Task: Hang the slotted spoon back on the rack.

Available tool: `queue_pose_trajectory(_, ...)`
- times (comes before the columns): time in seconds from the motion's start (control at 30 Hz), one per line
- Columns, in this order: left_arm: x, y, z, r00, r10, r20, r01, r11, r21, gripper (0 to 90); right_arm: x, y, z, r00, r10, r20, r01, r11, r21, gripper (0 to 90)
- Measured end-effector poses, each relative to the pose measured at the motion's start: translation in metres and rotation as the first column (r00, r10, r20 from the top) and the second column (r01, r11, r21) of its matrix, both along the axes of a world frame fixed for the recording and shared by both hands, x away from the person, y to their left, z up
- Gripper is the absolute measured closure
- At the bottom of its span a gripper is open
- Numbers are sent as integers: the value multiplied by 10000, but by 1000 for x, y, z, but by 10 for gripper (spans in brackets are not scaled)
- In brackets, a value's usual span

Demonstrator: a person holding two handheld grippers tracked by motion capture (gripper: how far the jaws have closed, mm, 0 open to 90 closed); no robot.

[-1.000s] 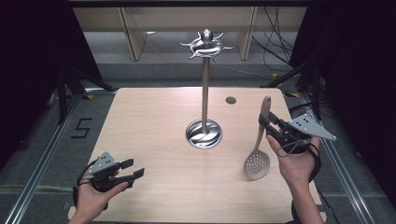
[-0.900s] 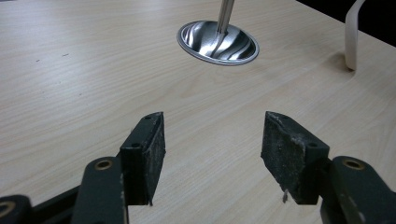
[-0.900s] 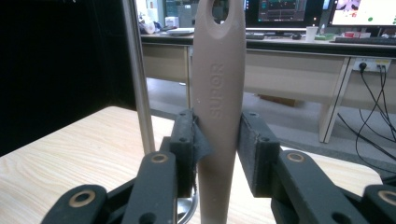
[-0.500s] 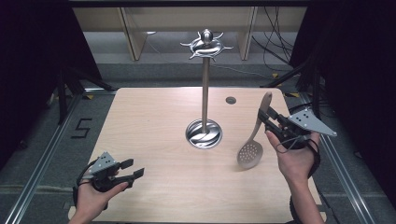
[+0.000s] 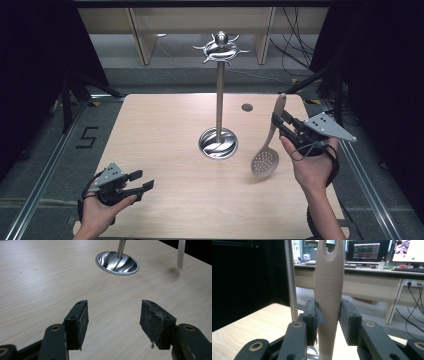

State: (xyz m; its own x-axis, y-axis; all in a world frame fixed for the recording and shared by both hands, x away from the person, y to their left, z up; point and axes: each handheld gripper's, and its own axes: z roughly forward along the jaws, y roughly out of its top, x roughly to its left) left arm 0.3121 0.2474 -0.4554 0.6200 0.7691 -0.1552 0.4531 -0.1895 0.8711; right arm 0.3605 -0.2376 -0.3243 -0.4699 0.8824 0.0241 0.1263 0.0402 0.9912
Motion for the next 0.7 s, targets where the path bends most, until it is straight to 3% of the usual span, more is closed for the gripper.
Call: queue_pose_trajectory(0.7, 0, 0, 0, 10000, 8, -23, -8, 10000, -78, 389, 11, 21, 14, 9991, 387, 182, -385, 9991, -157, 695)
